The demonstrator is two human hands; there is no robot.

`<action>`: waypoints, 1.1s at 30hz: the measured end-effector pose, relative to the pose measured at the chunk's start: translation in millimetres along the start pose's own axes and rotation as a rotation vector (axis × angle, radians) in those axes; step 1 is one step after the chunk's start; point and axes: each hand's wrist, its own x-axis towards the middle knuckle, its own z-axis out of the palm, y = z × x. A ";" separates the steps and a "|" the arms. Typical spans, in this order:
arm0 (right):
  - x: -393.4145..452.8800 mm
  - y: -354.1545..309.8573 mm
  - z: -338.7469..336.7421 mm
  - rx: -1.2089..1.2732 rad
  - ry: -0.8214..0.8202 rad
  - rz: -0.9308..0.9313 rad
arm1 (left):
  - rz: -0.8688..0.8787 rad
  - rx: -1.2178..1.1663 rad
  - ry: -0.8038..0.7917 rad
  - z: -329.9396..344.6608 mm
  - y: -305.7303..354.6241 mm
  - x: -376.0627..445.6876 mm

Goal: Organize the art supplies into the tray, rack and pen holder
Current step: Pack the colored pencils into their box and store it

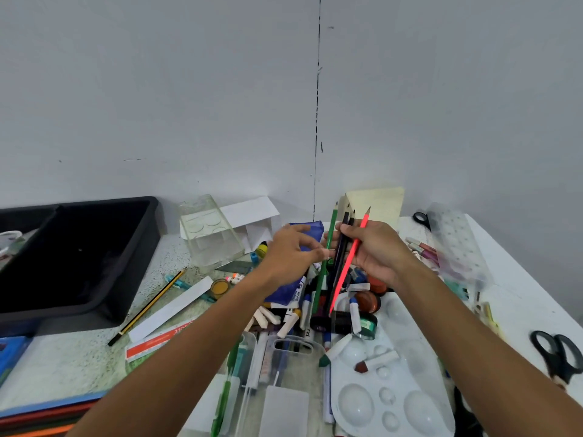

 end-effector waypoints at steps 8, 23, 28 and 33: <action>-9.7 3.0 30.7 0.100 -0.083 -0.057 | 0.041 -0.003 -0.026 -18.6 -5.8 -6.6; -45.1 28.2 131.4 0.281 -0.134 -0.247 | -0.361 -1.498 0.060 -59.2 -50.1 -86.1; -63.7 47.0 174.4 0.288 -0.221 -0.233 | -0.338 -1.318 -0.075 -93.6 -67.0 -117.1; -76.5 70.0 211.5 0.338 -0.284 -0.180 | -0.189 -0.934 -0.287 -142.4 -97.7 -165.2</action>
